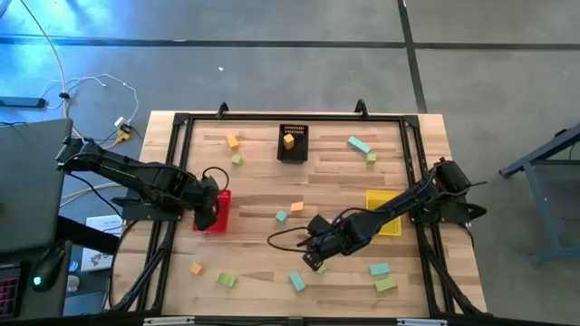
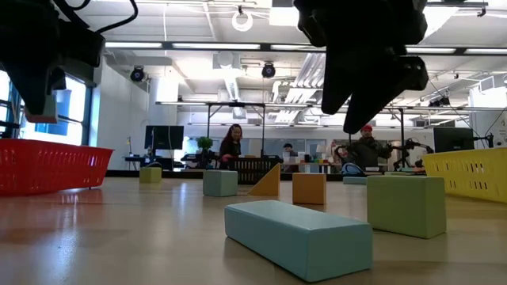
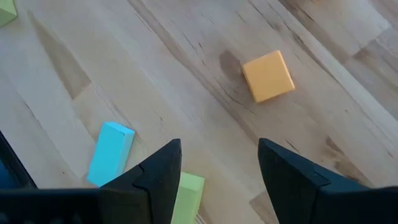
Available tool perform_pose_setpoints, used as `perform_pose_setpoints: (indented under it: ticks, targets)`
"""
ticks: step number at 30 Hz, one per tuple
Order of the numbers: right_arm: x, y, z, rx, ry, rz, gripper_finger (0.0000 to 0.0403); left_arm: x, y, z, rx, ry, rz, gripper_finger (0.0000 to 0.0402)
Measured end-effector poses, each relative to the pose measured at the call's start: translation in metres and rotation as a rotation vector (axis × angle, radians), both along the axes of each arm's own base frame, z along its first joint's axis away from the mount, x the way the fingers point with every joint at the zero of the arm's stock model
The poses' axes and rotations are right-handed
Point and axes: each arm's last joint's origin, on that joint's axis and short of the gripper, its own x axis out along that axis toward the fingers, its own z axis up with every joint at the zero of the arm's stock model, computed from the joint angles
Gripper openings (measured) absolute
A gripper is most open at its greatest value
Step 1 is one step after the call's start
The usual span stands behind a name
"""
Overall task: Sort & place blocks by color
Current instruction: Put the blue block into the red bin, then put the green block into the yellow bin
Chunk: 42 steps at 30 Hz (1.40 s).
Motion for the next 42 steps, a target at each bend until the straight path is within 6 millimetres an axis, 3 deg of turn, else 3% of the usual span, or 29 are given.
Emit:
perform_pose_setpoints:
  ticks: [13,24,42]
  targets:
    - [-0.012,0.023,0.000,0.038,-0.007,-0.022,0.0199,0.000,0.001,0.000,0.016,-0.002,0.004,0.0184]
    - [-0.018,0.045,-0.005,0.024,-0.054,-0.011,0.0199,0.000,0.001,0.000,0.015,-0.003,0.006,0.0187]
    - [-0.012,0.051,-0.030,0.044,0.005,-0.007,0.0199,0.001,0.000,0.000,0.016,-0.013,0.007,0.0186]
